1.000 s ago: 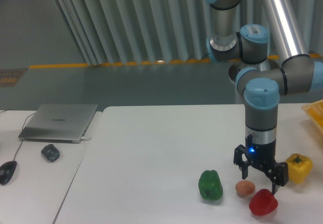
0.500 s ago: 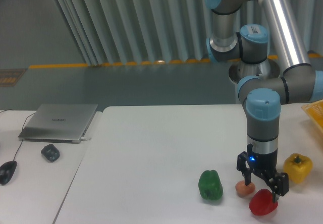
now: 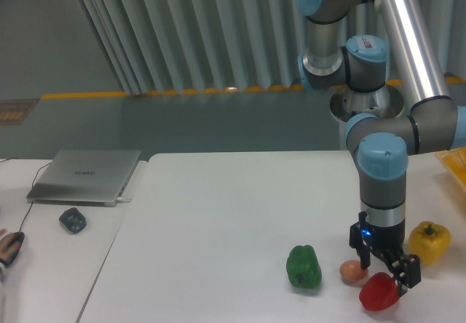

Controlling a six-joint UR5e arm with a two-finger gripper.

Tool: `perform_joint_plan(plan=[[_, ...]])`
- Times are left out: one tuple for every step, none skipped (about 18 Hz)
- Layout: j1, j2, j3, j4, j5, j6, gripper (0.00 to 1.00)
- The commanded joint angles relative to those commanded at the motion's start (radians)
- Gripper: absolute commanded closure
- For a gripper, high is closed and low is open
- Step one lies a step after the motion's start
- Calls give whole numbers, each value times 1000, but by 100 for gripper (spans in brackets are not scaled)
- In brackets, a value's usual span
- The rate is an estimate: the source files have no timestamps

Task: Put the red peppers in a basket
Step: 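Lower the open gripper over the red bell pepper, then close the gripper on the red pepper's stem and top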

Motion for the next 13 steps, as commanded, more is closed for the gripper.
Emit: perform_joint_plan(plan=[[0, 0, 0, 6, 2, -3, 0], [0, -2, -8, 21, 2, -5, 0], [0, -3, -8, 23, 2, -5, 0], [0, -3, -8, 21, 2, -8, 0], [0, -6, -9, 21, 2, -8, 0], [0, -9, -9, 21, 2, -8, 0], [0, -17, -11, 21, 2, -8, 0], [0, -21, -14, 21, 2, -14, 0], [2, -21, -14, 21, -2, -31, 0], [3, -20, -12, 21, -6, -44, 0], [8, -21, -12, 21, -6, -48, 0], [8, -23, -12, 21, -6, -49, 0], [8, -23, -12, 21, -8, -51, 0]])
